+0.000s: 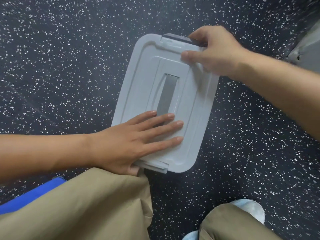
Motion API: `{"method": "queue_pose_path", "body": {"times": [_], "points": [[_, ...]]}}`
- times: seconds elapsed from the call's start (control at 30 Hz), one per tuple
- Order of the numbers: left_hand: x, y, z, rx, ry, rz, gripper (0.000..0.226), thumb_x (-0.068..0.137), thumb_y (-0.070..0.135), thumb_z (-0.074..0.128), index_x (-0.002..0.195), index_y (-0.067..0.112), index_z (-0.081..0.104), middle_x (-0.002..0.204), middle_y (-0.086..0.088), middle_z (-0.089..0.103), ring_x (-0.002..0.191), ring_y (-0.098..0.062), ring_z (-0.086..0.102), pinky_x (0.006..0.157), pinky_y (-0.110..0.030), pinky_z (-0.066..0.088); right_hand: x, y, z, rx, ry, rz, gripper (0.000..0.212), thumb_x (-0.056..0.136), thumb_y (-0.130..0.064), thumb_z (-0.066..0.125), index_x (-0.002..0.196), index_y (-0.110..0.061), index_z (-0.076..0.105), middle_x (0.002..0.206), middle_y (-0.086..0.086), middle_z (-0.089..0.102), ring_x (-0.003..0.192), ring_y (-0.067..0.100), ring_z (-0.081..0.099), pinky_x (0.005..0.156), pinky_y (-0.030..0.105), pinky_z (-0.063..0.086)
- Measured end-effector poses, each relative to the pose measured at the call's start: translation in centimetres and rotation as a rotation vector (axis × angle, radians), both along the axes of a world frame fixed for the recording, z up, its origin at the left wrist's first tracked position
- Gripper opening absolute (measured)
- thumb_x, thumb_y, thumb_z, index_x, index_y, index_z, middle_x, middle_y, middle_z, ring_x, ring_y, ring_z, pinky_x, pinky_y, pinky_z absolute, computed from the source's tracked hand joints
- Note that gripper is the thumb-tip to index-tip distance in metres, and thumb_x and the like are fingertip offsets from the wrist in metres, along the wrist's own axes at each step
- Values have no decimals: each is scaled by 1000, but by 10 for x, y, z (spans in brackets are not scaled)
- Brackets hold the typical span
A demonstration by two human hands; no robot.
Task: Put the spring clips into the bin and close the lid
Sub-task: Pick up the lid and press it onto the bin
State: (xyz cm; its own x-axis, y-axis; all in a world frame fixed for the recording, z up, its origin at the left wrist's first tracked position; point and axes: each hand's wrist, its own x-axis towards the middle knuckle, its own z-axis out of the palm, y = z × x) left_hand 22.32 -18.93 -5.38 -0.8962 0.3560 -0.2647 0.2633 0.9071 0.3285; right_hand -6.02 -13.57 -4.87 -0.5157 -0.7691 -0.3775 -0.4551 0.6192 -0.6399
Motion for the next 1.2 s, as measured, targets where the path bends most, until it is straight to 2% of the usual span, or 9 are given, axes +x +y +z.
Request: {"method": "queue_pose_path", "body": {"times": [0.2, 0.33, 0.47, 0.6, 0.67, 0.8, 0.9, 1.1, 1.2], "points": [[-4, -5, 2, 54, -92, -20, 100, 81, 46, 65, 161, 22, 10, 170, -9, -5, 155, -30, -10, 123, -55, 10, 15, 10, -18, -259, 167, -68, 35, 77, -35, 76, 106, -19, 67, 109, -4, 67, 97, 7, 59, 76, 10, 41], [-8, -7, 3, 99, -115, -30, 93, 90, 54, 58, 161, 23, 7, 170, -7, -8, 154, -30, -12, 123, -53, 5, 14, 13, -21, -352, 203, -59, 27, 75, -31, 76, 95, -14, 69, 98, -2, 63, 88, 13, 59, 79, 23, 46], [-7, -8, 4, 102, -119, -35, 90, 92, 57, 55, 161, 24, 8, 170, -6, -6, 155, -29, -10, 122, -52, 5, 18, 16, -24, -392, 219, -56, 25, 78, -32, 75, 92, -12, 67, 92, -4, 62, 82, 10, 54, 74, 21, 42], [-19, -2, 15, 146, -64, 76, 60, 98, 52, 47, 152, 27, 40, 165, -3, 25, 152, -25, 18, 116, -50, 23, 8, 28, -15, -292, 143, 5, 31, 89, -34, 67, 113, -15, 61, 104, -8, 65, 95, 11, 59, 82, 25, 46], [-33, 3, 22, 111, -23, 105, 46, 99, 52, 42, 136, 27, 55, 151, 0, 43, 137, -26, 37, 108, -49, 32, 1, 40, -11, -210, 94, 23, 34, 94, -37, 62, 122, -19, 56, 111, -9, 64, 97, 11, 59, 82, 23, 45], [-66, 18, 23, 60, 66, 108, 41, 101, 51, 41, 115, 18, 62, 120, -5, 57, 106, -30, 52, 89, -47, 40, -8, 73, -21, -133, 17, -38, 34, 101, -47, 46, 122, -21, 55, 103, -10, 68, 83, 9, 63, 70, 17, 47], [-85, 35, 13, 55, 153, 67, 37, 100, 45, 48, 103, 11, 63, 107, -9, 60, 95, -32, 53, 83, -46, 42, -10, 104, -37, -113, -57, -96, 39, 104, -51, 37, 116, -19, 58, 101, -8, 72, 82, 7, 70, 76, 29, 50], [-124, 62, -10, 106, 255, -3, 30, 99, 36, 49, 98, 9, 63, 110, -8, 65, 120, -35, 52, 99, -47, 36, -16, 143, -74, -176, -177, -201, 52, 105, -47, 35, 99, -7, 68, 89, 4, 75, 72, 25, 74, 76, 50, 57], [-134, 64, -18, 57, 217, -17, 34, 100, 39, 47, 95, 10, 63, 108, -9, 67, 131, -36, 47, 110, -46, 30, -11, 154, -86, -195, -226, -244, 51, 105, -44, 38, 91, -6, 68, 75, 0, 72, 63, 26, 71, 67, 47, 57]]}}
